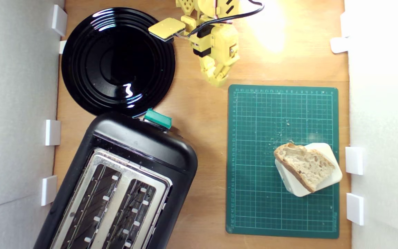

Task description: Pick bread and place in toaster

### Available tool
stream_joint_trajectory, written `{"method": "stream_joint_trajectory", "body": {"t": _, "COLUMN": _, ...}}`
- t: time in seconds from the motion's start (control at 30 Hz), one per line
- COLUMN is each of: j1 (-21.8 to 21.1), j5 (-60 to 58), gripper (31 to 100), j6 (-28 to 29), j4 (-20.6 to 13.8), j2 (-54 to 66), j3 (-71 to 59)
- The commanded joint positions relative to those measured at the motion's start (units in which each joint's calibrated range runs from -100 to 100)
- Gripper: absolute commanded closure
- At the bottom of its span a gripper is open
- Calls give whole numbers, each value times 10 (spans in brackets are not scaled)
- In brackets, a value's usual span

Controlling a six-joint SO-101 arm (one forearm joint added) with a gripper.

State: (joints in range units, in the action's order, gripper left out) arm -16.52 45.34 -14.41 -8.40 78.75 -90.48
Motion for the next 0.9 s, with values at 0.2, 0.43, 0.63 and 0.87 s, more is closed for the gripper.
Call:
{"method": "stream_joint_trajectory", "body": {"t": 0.2, "j1": 0, "j5": -235, "gripper": 858, "j6": 5, "j4": 1, "j2": -177, "j3": 40}}
{"method": "stream_joint_trajectory", "body": {"t": 0.43, "j1": 9, "j5": -382, "gripper": 857, "j6": 25, "j4": -7, "j2": -280, "j3": 41}}
{"method": "stream_joint_trajectory", "body": {"t": 0.63, "j1": 6, "j5": -482, "gripper": 855, "j6": 24, "j4": -7, "j2": -356, "j3": 41}}
{"method": "stream_joint_trajectory", "body": {"t": 0.87, "j1": 4, "j5": -598, "gripper": 695, "j6": 28, "j4": -8, "j2": -464, "j3": 40}}
